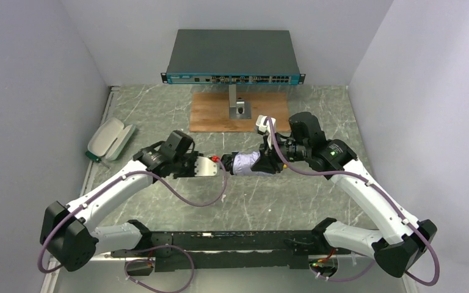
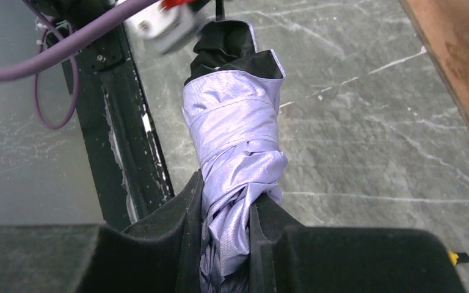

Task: Open the umbrella

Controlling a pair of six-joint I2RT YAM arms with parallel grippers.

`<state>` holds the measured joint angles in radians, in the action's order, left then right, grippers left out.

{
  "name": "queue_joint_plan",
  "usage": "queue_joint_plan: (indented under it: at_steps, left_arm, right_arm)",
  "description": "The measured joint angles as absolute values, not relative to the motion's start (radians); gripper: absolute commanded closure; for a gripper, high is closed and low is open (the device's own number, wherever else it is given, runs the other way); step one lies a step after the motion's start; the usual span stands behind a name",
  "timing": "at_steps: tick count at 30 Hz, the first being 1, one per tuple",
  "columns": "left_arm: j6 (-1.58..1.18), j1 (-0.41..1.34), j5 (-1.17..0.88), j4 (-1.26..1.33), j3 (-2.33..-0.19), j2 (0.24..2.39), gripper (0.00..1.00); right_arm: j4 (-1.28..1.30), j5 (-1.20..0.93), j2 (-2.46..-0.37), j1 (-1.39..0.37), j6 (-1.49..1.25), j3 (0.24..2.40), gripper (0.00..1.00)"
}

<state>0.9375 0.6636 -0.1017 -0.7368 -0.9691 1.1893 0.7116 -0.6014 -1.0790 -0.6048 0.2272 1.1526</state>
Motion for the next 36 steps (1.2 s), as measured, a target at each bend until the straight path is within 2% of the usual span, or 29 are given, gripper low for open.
queue_joint_plan:
  at_steps: [3,7,11,15,17,19,24,28,36]
  left_arm:
    - [0.999,0.545,-0.062,-0.722,-0.854,1.154,0.66]
    - [1.129,0.284,-0.063,-0.709,-0.758,1.103,0.67]
    - [1.316,0.033,-0.205,-0.703,-0.708,1.040,0.67]
    - [1.410,-0.059,-0.331,-0.725,-0.727,1.053,0.66]
    - [1.434,-0.071,-0.360,-0.740,-0.738,1.073,0.56]
    - [1.439,-0.078,-0.375,-0.765,-0.756,1.084,0.38]
    - [1.402,-0.073,-0.400,-0.877,-0.902,1.094,0.02]
    - [1.301,0.014,-0.533,-0.937,-1.041,1.069,0.00]
    - [0.897,0.360,-0.732,-0.924,-1.243,1.029,0.00]
  right_arm:
    - [0.752,-0.599,-1.069,-0.599,0.241,1.153,1.00]
    - [0.808,-0.603,-1.016,-0.575,0.291,1.151,1.00]
    - [0.829,-0.634,-0.958,-0.553,0.352,1.122,1.00]
    - [0.820,-0.650,-0.953,-0.547,0.382,1.096,1.00]
    - [0.818,-0.657,-0.953,-0.545,0.386,1.096,1.00]
    - [0.822,-0.664,-0.953,-0.542,0.384,1.096,1.00]
    - [0.824,-0.677,-0.942,-0.520,0.336,1.096,1.00]
    - [0.812,-0.673,-0.944,-0.511,0.288,1.096,1.00]
    - [0.726,-0.682,-0.911,-0.511,0.319,1.052,1.00]
